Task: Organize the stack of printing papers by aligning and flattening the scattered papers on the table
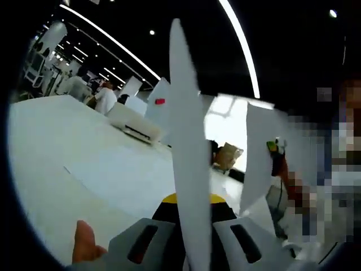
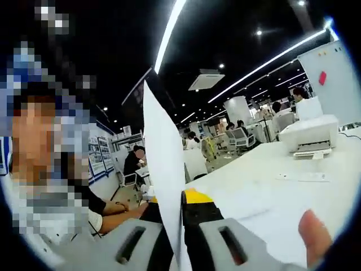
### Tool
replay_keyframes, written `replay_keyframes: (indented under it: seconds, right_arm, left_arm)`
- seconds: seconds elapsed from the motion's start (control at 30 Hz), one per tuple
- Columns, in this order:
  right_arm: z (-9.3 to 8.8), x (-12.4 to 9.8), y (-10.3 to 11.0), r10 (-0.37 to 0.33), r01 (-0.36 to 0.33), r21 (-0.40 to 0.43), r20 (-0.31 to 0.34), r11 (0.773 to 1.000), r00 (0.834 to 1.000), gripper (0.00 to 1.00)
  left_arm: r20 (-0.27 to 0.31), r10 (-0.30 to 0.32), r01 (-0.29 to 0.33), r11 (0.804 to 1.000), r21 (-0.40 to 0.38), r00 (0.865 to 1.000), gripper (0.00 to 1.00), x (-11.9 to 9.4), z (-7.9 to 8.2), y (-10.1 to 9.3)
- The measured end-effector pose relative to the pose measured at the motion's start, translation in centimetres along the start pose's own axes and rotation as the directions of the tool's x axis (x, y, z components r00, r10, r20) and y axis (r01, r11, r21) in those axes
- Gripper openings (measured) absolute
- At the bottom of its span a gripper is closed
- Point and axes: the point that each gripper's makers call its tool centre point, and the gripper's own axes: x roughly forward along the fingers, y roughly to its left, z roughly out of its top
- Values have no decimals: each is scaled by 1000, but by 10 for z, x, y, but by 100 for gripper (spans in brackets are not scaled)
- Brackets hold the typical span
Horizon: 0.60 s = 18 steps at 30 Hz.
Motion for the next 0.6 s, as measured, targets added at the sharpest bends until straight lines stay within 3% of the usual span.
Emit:
replay_keyframes:
  seconds: [0.17,0.37,0.5,0.6]
  right_arm:
    - [-6,12,12,23,-22,35,-27,999,999,0]
    - [-1,18,28,62,-59,67,-35,996,997,0]
    - [1,25,51,107,-103,59,-57,993,993,0]
    - [8,31,70,163,-160,74,-35,984,986,0]
  left_arm:
    - [-8,-13,13,1000,24,1000,6,-1,-2,-3]
    - [11,-19,19,1000,11,1000,6,-3,2,-2]
    - [17,-25,25,1000,-3,1000,6,-2,3,-3]
    - [18,-26,26,1000,-1,1000,6,-2,3,-5]
